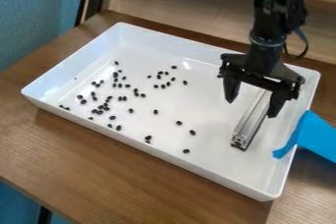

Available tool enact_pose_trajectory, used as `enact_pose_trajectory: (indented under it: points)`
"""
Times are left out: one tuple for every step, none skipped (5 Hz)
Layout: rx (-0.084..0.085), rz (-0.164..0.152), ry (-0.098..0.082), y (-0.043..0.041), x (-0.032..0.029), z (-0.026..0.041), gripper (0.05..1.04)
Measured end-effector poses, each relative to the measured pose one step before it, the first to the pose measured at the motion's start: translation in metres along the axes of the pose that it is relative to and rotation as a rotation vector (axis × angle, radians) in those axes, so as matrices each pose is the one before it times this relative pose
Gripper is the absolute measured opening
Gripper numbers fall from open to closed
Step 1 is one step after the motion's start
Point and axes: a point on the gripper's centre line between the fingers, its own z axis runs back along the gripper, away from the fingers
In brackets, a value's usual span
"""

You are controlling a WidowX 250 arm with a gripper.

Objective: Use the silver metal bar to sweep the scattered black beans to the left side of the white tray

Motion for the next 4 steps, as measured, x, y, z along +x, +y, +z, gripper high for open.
enact_pose_trajectory:
  points:
    - [0.1053,-0.0354,-0.0005,0.00399,0.00228,-0.00563,0.946]
    - [-0.0174,-0.0096,0.0323,-0.0048,-0.00095,-0.00695,0.657]
    - [-0.0189,-0.0164,0.0318,-0.00096,-0.00046,-0.00587,0.375]
    - [0.0029,-0.0186,0.0141,0.00549,-0.00066,-0.001,0.34]
